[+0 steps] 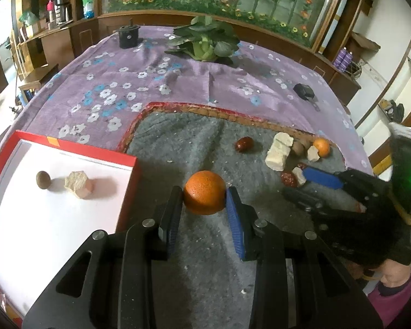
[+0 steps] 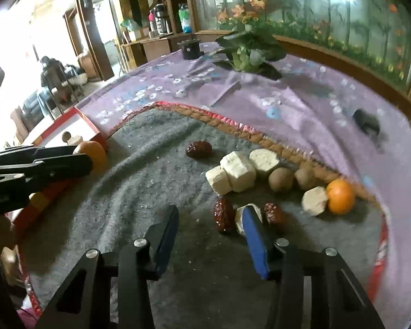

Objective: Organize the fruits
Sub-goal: 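Carry the orange toward the tray with left while right grasps a red date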

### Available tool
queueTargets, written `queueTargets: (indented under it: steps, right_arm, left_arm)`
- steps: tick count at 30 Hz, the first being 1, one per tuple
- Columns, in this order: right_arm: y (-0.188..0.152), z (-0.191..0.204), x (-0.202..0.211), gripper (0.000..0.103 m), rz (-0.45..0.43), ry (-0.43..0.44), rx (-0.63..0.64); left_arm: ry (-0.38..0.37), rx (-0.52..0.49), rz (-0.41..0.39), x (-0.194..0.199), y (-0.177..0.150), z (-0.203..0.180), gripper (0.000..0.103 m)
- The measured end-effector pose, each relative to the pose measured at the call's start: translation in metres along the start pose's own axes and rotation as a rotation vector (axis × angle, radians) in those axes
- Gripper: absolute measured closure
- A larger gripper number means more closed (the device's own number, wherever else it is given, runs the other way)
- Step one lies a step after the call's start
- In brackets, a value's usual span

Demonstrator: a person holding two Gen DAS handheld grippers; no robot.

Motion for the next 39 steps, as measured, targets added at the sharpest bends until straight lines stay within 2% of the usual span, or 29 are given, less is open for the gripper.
queueTargets:
  steps: [2, 3, 4, 6, 10, 15, 17, 21, 29, 35, 39]
  right_arm:
    - [0.002, 0.001, 0.005, 0.055, -0.019, 0.036, 0.010]
    - [0.004, 0.001, 0.003, 0.055, -0.009, 0.028, 0.024]
    - [0.006, 0.005, -0.005, 0.057, 0.025, -0.020, 0.077]
    - [0.007, 0.007, -0.011, 0.075, 0.057, -0.033, 0.116]
    - [0.011, 0.013, -0.022, 0.078, 0.119, -0.081, 0.270]
    - [0.011, 0.022, -0.028, 0.089, 0.201, -0.141, 0.455]
    - [0.011, 0.020, -0.021, 0.089, 0.204, -0.099, 0.428]
    - [0.007, 0.016, 0.004, 0.089, 0.113, 0.025, 0.263]
    - [0.004, 0.055, 0.027, 0.089, -0.027, 0.118, 0.111]
    - [0.024, 0.096, 0.026, 0.089, -0.087, 0.195, 0.085]
    - [0.041, 0.121, 0.026, 0.089, -0.113, 0.224, 0.112]
  left_arm:
    - [0.006, 0.012, 0.004, -0.002, -0.001, 0.004, 0.071]
    - [0.006, 0.017, 0.006, -0.003, 0.000, 0.005, 0.071]
    - [0.005, 0.019, 0.008, -0.003, -0.002, 0.006, 0.071]
    - [-0.001, 0.020, 0.011, -0.003, -0.003, 0.006, 0.071]
    - [-0.004, 0.020, 0.014, -0.002, -0.005, 0.008, 0.071]
    - [-0.004, 0.037, 0.015, -0.002, -0.005, 0.011, 0.071]
    - [-0.007, 0.039, 0.013, 0.001, -0.006, 0.012, 0.071]
    - [0.004, 0.042, -0.003, 0.009, -0.008, 0.018, 0.071]
    - [0.025, 0.057, -0.028, 0.030, -0.016, 0.038, 0.071]
    - [0.053, 0.074, -0.065, 0.051, -0.018, 0.062, 0.071]
    - [0.087, 0.097, -0.087, 0.062, -0.021, 0.083, 0.071]
Point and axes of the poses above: each gripper's, at about its wrist camera, not at the fingertips, and x roughly against the way its jaws point, z to its left, y to its top, the point moved 2 cm from there along -x, roughly the way its jaws point, and after that the axes turned 11 degrees about x, right-handed, at the moved point
